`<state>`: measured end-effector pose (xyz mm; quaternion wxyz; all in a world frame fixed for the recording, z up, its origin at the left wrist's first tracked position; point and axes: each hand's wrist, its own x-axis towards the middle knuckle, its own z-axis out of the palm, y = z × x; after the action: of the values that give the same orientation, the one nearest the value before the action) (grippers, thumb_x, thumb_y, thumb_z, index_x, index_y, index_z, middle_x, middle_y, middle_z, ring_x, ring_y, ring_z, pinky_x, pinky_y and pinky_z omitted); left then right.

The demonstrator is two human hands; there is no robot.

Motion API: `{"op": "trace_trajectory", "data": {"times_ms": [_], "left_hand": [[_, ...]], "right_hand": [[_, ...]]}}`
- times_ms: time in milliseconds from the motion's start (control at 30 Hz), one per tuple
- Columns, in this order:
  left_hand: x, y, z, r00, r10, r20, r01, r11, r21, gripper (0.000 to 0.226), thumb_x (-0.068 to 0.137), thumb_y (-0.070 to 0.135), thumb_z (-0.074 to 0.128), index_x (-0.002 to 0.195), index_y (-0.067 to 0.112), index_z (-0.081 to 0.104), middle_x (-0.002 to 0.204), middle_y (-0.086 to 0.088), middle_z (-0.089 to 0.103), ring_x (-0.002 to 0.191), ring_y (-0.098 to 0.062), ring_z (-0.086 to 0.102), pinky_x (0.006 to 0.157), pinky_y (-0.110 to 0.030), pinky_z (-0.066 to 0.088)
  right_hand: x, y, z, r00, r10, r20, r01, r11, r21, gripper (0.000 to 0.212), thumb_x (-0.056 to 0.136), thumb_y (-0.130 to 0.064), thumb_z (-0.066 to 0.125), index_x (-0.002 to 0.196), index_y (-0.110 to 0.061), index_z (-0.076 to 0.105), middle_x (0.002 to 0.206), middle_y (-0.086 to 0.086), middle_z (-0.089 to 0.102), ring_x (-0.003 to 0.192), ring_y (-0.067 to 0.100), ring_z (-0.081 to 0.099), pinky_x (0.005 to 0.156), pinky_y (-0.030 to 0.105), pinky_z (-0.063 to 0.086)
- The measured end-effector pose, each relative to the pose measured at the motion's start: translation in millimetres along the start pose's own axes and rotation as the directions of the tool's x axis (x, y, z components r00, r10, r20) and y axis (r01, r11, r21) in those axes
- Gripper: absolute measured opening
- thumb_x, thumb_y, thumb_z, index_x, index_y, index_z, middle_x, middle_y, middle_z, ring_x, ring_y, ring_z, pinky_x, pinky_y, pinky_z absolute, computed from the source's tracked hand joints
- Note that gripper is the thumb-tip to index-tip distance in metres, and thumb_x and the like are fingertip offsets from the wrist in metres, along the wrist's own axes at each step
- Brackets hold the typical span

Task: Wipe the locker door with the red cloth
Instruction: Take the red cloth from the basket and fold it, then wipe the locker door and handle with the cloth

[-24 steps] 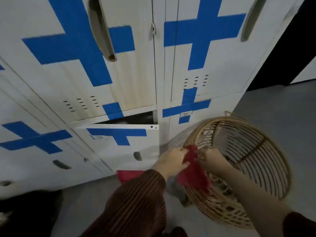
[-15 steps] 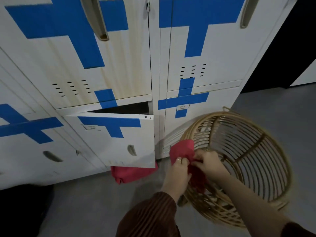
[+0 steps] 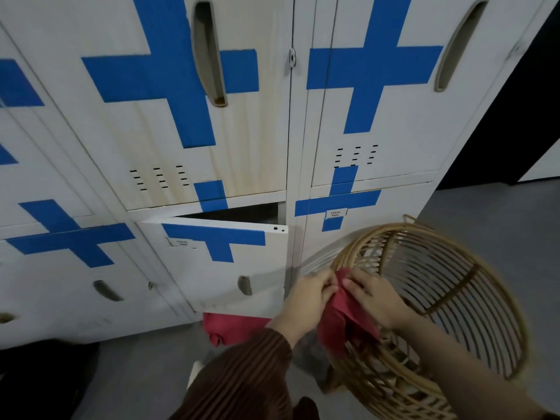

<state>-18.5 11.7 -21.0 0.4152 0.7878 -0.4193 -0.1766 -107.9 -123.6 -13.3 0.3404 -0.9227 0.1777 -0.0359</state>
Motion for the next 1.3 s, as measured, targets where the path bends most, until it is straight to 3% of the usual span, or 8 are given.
{"op": "trace_trajectory", "data": {"times_ms": [100, 233, 567, 800, 967, 1133, 1233, 1300], "left_hand": [[7, 10, -32, 0.996, 0.004, -0.085, -0.009, 0.998, -0.064, 0.006, 0.095, 0.015, 0.048, 0.094, 0.012, 0.053, 0.088, -0.001, 0.059, 0.084, -0.012, 0.056, 0.077, -0.023, 0.045], [13, 19, -74, 0.985, 0.058, -0.165, -0.067, 0.996, -0.050, 0.006, 0.097, 0.014, 0.043, 0.092, 0.017, 0.046, 0.080, 0.010, 0.050, 0.074, -0.001, 0.049, 0.066, -0.009, 0.038], [1, 16, -213, 0.906, 0.256, -0.337, -0.207, 0.963, 0.176, 0.003, 0.092, 0.011, 0.054, 0.092, 0.009, 0.057, 0.079, 0.001, 0.055, 0.071, -0.001, 0.046, 0.069, -0.006, 0.032], [4, 24, -302, 0.765, 0.336, -0.549, -0.227, 0.939, 0.258, 0.004, 0.091, 0.016, 0.057, 0.091, 0.020, 0.056, 0.092, 0.003, 0.056, 0.073, 0.005, 0.048, 0.067, -0.006, 0.036], [14, 16, -342, 0.536, 0.522, -0.664, -0.160, 0.835, 0.527, 0.019, 0.092, 0.021, 0.050, 0.103, 0.009, 0.060, 0.101, -0.004, 0.055, 0.090, -0.003, 0.046, 0.082, -0.013, 0.038], [31, 20, -374, 0.335, 0.707, -0.622, -0.053, 0.673, 0.737, 0.026, 0.090, 0.009, 0.048, 0.115, 0.009, 0.055, 0.119, -0.011, 0.051, 0.108, -0.021, 0.045, 0.093, -0.030, 0.034], [42, 26, -392, 0.288, 0.780, -0.555, -0.012, 0.582, 0.813, 0.033, 0.093, 0.008, 0.042, 0.125, 0.007, 0.048, 0.135, -0.010, 0.037, 0.121, -0.028, 0.038, 0.105, -0.039, 0.028], [47, 31, -407, 0.288, 0.796, -0.532, 0.025, 0.549, 0.835, 0.036, 0.097, 0.013, 0.034, 0.132, 0.008, 0.041, 0.141, -0.009, 0.028, 0.129, -0.030, 0.031, 0.111, -0.041, 0.017]], "right_hand": [[4, -32, -10, 0.999, -0.026, 0.029, 0.021, 0.987, 0.162, 0.037, 0.082, -0.053, 0.048, 0.094, -0.020, 0.060, 0.087, -0.005, 0.065, 0.081, 0.007, 0.059, 0.072, 0.021, 0.045], [22, -65, -12, 0.999, -0.041, -0.033, 0.047, 0.976, 0.211, 0.007, 0.086, -0.028, 0.059, 0.086, -0.022, 0.061, 0.076, -0.007, 0.062, 0.072, 0.009, 0.057, 0.065, 0.019, 0.042], [56, -194, -35, 0.982, -0.089, -0.167, 0.157, 0.876, 0.457, 0.014, 0.084, -0.023, 0.062, 0.075, -0.017, 0.071, 0.066, 0.001, 0.065, 0.067, 0.012, 0.057, 0.070, 0.030, 0.045], [75, -270, -53, 0.975, 0.054, -0.216, 0.170, 0.446, 0.879, 0.015, 0.086, -0.020, 0.058, 0.085, -0.009, 0.070, 0.067, 0.002, 0.070, 0.062, 0.011, 0.064, 0.056, 0.022, 0.052], [91, -300, -69, 0.928, 0.134, -0.349, 0.314, 0.226, 0.922, 0.019, 0.087, -0.020, 0.057, 0.079, -0.007, 0.068, 0.065, 0.005, 0.068, 0.060, 0.018, 0.064, 0.060, 0.030, 0.056], [113, -328, -96, 0.822, 0.080, -0.563, 0.527, 0.268, 0.807, 0.037, 0.091, -0.025, 0.052, 0.057, -0.022, 0.068, 0.056, -0.006, 0.061, 0.056, 0.011, 0.058, 0.061, 0.029, 0.052], [137, -338, -107, 0.726, -0.045, -0.687, 0.627, 0.453, 0.633, 0.019, 0.091, -0.026, 0.048, 0.086, -0.026, 0.066, 0.089, -0.009, 0.061, 0.085, 0.006, 0.056, 0.086, 0.023, 0.044], [154, -339, -107, 0.570, -0.235, -0.787, 0.686, 0.664, 0.298, 0.023, 0.092, -0.016, 0.048, 0.109, -0.014, 0.063, 0.110, -0.006, 0.050, 0.096, -0.006, 0.049, 0.089, 0.009, 0.036]]}}
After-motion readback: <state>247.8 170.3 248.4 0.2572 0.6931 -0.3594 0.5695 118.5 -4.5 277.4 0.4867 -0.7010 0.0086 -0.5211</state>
